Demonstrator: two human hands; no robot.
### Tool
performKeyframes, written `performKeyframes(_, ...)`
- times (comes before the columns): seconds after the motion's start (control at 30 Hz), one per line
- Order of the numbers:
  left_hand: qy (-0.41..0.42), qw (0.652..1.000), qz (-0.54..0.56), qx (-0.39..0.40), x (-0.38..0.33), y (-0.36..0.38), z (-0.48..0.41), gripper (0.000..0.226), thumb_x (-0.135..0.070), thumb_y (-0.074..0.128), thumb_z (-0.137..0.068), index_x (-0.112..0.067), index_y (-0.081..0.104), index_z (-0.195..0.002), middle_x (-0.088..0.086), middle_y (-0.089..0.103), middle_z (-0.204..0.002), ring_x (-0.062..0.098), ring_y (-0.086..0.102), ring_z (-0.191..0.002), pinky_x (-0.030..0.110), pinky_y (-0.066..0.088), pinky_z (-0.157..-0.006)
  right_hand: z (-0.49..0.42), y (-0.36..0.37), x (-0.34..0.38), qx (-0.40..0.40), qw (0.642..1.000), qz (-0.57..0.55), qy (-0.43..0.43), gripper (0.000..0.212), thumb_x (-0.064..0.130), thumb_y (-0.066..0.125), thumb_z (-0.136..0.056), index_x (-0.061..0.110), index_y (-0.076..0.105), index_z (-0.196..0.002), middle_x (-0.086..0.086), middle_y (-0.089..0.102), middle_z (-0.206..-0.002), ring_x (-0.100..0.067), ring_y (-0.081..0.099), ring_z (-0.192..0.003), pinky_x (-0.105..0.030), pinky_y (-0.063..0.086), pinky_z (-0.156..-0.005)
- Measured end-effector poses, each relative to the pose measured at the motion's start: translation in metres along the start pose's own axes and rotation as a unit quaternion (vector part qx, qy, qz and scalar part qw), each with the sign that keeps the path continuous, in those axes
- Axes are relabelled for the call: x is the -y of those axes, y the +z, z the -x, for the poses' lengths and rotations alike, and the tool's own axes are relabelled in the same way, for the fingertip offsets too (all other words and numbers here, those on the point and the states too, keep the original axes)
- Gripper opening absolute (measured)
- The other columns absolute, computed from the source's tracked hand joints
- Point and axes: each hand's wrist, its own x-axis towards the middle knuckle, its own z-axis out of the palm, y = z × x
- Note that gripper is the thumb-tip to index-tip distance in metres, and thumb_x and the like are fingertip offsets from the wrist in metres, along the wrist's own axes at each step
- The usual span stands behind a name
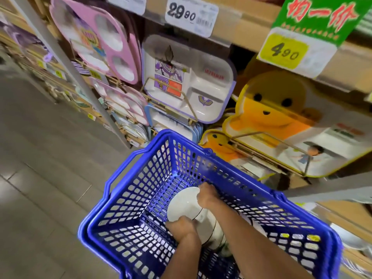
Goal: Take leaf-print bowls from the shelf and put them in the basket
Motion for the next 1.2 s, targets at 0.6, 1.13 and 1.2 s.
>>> performKeyframes(0.6,0.245,0.942,0.171,0.156,-0.13,-0.091,0.143,0.05,-0.003,0.032,-0.093,-0.017,0.057,-0.134,0.011,0.057,-0.129,0.032,0.054,-0.112,0.046,0.048,-0.09,0.189,-0.149,0.022,-0.171,0.941,-0.234,-0.172,0.045,0.004,0.054,-0.086,0.014,0.025,-0.054,-0.005,0.024,-0.058,-0.02,0.03,-0.066,-0.032,0.016,-0.06)
performKeyframes(1.13,0.326,0.814,0.11,0.468,-0.168,-0.135,0.343,0.063,-0.003,0.037,-0.053,-0.013,0.069,-0.106,0.008,0.07,-0.097,0.029,0.065,-0.084,0.029,0.053,-0.054,0.372,-0.204,-0.026,-0.25,0.637,-0.667,-0.297,0.039,0.033,0.056,-0.074,0.034,0.07,-0.11,0.003,0.068,-0.118,-0.02,0.063,-0.109,-0.038,0.051,-0.089)
performKeyframes(1.2,0.321,0.797,0.087,0.504,-0.155,-0.133,0.364,0.063,0.002,0.033,-0.063,-0.01,0.067,-0.114,0.011,0.07,-0.102,0.033,0.064,-0.089,0.032,0.054,-0.058,0.392,-0.202,-0.042,-0.273,0.599,-0.696,-0.287,0.034,0.027,0.055,-0.079,0.031,0.071,-0.109,-0.003,0.068,-0.118,-0.025,0.062,-0.111,-0.041,0.05,-0.09)
